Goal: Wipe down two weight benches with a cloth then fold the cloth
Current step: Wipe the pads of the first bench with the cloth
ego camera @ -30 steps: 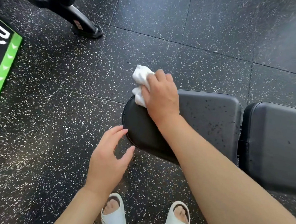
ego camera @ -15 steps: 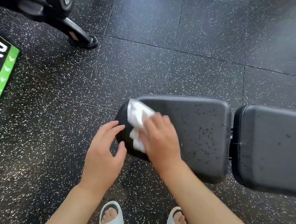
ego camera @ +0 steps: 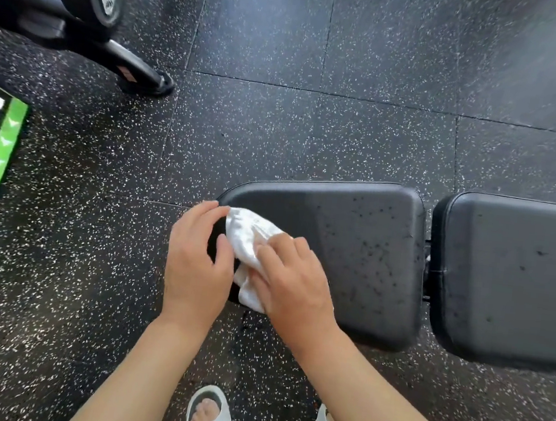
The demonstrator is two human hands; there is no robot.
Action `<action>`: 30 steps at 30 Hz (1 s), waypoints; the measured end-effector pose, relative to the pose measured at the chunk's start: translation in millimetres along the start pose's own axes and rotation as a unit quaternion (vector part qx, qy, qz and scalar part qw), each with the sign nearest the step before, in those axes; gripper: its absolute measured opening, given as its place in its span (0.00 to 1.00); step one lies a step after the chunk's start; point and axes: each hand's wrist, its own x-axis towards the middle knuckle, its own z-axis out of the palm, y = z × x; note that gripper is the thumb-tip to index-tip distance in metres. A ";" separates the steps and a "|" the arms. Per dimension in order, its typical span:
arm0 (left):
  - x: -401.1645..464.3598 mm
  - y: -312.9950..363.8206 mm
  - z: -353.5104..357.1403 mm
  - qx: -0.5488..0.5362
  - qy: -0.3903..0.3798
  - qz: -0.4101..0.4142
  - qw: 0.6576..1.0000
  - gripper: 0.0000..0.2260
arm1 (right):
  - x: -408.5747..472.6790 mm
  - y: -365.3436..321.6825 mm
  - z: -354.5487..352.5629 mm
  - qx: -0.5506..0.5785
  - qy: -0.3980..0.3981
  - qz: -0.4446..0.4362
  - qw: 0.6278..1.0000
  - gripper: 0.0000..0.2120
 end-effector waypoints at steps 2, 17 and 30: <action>3.6 7.2 11.5 -0.023 0.011 -0.012 1.000 0.17 | 7.0 6.4 -2.4 -0.009 -0.008 -0.016 1.000 0.06; 0.8 -0.6 50.5 0.173 0.024 0.089 0.981 0.25 | 82.5 133.8 -65.2 -0.102 0.017 0.110 0.989 0.11; 1.8 -3.3 56.6 0.228 0.034 0.101 0.968 0.25 | 97.2 57.1 -15.0 -0.031 0.036 0.054 0.997 0.05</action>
